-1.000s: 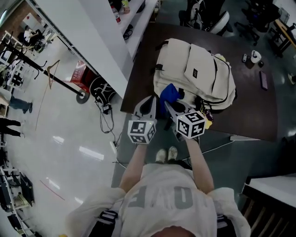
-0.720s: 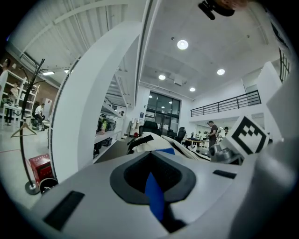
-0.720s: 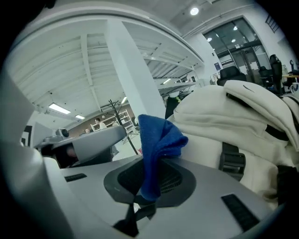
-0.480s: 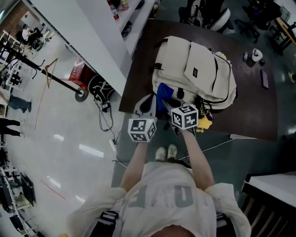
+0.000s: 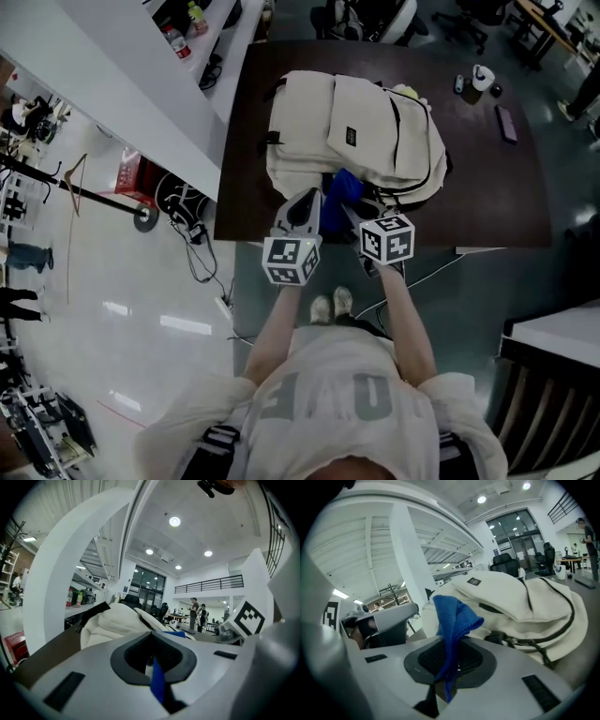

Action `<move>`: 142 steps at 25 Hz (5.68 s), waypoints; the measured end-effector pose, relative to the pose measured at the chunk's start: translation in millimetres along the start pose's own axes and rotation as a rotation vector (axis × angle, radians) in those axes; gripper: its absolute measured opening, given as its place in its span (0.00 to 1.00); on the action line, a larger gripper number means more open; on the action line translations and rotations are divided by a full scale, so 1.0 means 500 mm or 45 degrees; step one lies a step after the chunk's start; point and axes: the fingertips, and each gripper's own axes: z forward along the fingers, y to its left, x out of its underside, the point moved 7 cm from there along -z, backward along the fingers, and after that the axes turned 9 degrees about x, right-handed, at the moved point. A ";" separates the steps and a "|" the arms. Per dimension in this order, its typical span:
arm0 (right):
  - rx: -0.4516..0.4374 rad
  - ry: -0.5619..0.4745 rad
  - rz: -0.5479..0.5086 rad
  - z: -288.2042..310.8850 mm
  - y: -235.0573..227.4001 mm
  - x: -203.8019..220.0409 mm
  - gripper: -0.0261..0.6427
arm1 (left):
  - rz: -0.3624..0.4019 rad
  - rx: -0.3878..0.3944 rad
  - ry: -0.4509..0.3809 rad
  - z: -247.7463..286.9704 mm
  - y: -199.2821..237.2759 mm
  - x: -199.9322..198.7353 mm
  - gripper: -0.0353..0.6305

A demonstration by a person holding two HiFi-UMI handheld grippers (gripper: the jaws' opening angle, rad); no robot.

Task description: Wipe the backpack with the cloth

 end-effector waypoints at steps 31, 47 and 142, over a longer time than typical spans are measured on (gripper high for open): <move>0.570 -0.139 0.016 -0.273 -0.462 -0.056 0.10 | -0.017 0.216 0.008 0.246 -0.205 0.008 0.06; 0.475 -0.185 -0.281 -0.063 -0.671 -0.302 0.10 | -0.019 0.246 0.022 0.511 -0.219 -0.044 0.06; -1.366 0.017 -1.414 0.697 -0.260 -0.553 0.10 | -0.033 -0.388 0.000 0.567 0.227 -0.304 0.06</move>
